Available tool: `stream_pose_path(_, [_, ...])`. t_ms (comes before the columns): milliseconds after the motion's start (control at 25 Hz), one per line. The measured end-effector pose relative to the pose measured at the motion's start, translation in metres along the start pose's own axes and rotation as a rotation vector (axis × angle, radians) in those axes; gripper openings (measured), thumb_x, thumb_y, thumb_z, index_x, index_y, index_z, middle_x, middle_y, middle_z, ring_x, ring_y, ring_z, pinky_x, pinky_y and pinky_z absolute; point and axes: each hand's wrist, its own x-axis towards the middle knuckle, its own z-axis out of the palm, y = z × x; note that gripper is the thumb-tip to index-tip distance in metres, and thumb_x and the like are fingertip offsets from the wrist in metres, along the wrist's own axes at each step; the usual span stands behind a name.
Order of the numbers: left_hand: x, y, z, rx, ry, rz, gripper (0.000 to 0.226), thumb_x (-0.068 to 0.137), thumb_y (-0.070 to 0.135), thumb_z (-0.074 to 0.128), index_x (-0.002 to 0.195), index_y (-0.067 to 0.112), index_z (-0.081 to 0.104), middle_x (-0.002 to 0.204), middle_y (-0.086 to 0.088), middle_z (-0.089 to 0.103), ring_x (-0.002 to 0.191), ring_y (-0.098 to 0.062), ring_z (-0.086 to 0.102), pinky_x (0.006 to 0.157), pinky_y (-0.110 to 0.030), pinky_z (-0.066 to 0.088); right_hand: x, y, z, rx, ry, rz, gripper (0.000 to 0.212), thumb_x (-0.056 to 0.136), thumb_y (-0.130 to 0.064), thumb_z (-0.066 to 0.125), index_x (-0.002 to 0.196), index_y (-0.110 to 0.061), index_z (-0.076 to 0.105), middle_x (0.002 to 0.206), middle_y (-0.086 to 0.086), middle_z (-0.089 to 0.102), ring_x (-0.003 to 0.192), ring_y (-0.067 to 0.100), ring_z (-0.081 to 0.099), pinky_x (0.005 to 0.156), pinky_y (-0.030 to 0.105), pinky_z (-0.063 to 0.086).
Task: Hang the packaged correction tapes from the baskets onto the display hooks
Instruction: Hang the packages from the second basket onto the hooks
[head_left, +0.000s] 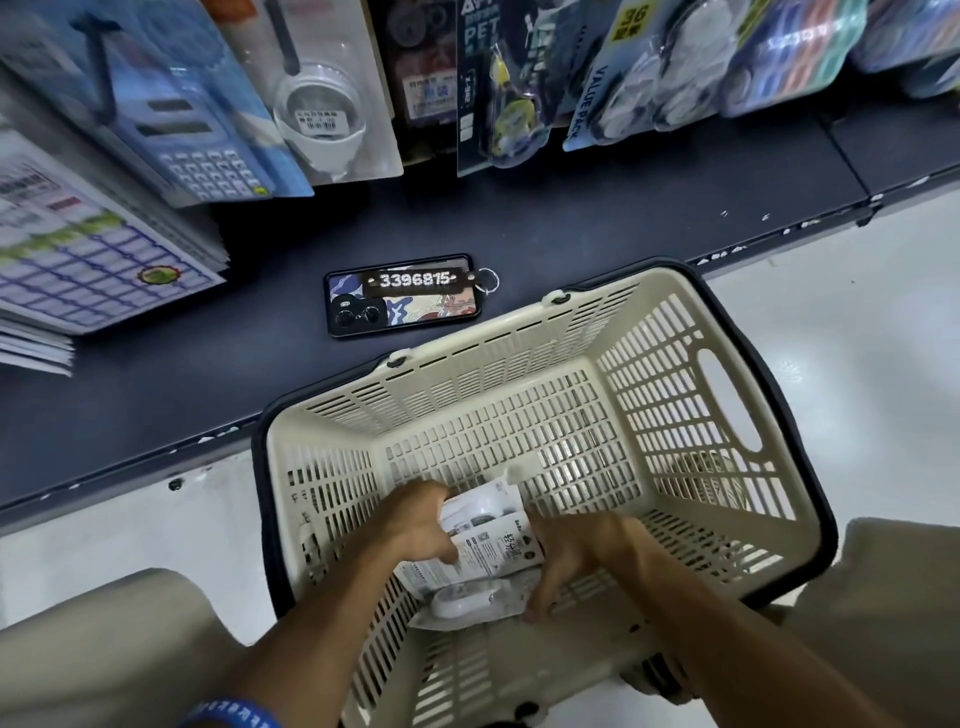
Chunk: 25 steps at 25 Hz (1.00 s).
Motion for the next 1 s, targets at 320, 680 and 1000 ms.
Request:
stream_pose_path(320, [-0.004,-0.010,-0.005,-0.101,0.040,-0.010,0.037,0.066,0.027,0.095,0.090,0.025,0.067,0.083,0.008,0.072,0.073,-0.008,0.069,0.060,-0.025,0.049,-0.017,-0.006,-0.005,0.130,0.090,-0.072,0.086,0.073,-0.016,0.086,0.146,-0.023,0.040,0.141,-0.004,0.055,0.129,0.021,0.054,0.108,0.038,0.046])
stream_pose_path(680, [-0.002,-0.005,-0.011,-0.196,0.151,-0.096,0.022,0.074,0.023,0.089,0.081,0.022,0.068,0.080,0.005,0.074,0.066,-0.010,0.072,0.056,-0.023,0.055,0.003,-0.042,0.040,-0.219,0.138,-0.033,0.074,0.078,-0.060,0.075,0.135,-0.019,0.054,0.132,0.005,0.063,0.118,0.027,0.059,0.101,0.041,0.048])
stream_pose_path(1000, [-0.001,-0.007,-0.017,-0.371,0.150,-0.135,0.026,0.072,0.022,0.089,0.092,0.019,0.072,0.085,0.002,0.077,0.071,-0.014,0.075,0.059,-0.027,0.060,-0.012,-0.039,-0.010,-0.724,0.422,-0.139,0.031,0.097,-0.022,0.060,0.127,-0.018,0.065,0.125,0.009,0.067,0.112,0.026,0.063,0.094,0.034,0.051])
